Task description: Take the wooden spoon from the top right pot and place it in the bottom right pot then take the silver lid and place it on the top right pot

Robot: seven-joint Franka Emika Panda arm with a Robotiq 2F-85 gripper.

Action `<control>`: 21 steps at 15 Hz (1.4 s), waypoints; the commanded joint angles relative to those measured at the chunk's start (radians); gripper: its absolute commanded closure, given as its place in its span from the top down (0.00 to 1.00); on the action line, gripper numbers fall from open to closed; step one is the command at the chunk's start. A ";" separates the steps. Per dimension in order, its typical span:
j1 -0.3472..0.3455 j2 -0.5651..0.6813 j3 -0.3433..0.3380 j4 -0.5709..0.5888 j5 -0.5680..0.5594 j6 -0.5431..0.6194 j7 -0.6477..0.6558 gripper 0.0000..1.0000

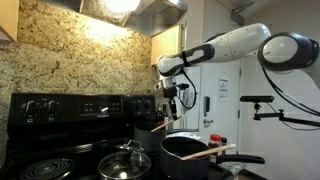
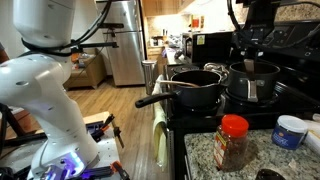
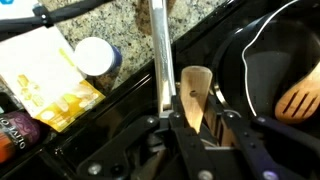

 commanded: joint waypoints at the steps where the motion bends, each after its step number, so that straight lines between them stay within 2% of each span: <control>1: -0.015 -0.096 0.011 -0.054 0.002 0.062 0.038 0.10; 9: 0.017 -0.307 -0.005 -0.223 -0.057 0.136 0.138 0.10; 21: 0.102 -0.689 0.028 -0.676 -0.126 0.251 0.262 0.10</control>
